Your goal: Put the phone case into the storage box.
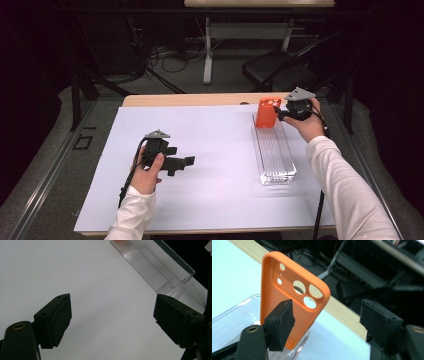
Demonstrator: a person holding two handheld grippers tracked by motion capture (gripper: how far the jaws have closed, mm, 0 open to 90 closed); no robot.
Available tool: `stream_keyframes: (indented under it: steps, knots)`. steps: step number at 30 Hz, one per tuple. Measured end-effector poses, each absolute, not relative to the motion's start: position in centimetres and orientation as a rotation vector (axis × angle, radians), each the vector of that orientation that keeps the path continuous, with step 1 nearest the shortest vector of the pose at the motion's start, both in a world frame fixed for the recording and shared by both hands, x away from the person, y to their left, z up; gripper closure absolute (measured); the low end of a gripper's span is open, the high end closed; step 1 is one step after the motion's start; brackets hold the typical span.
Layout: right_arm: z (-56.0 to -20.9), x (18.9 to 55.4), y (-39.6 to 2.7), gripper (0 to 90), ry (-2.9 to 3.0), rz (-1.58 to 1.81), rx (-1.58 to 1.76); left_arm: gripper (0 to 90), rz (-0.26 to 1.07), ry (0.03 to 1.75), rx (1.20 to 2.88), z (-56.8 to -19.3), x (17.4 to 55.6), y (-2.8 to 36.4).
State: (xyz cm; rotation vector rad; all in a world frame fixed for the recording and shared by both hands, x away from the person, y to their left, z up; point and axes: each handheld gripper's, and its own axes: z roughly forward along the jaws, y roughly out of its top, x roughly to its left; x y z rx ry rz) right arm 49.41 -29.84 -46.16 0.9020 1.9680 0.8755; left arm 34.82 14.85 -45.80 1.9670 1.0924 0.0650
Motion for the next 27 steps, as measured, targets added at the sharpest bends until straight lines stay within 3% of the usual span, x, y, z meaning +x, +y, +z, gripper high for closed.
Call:
stream_keyframes:
  steps: [13, 27]
  knots:
    - [-45.7, 49.4, -29.3, 0.0, 2.021, 0.982, 1.101, 15.4, 0.058, 1.098, 1.964, -45.8, 34.8, 15.0]
    - [-45.0, 49.1, -28.8, 0.0, 2.046, 1.045, 1.255, 15.4, 0.058, 1.092, 1.963, -45.7, 34.9, 15.1]
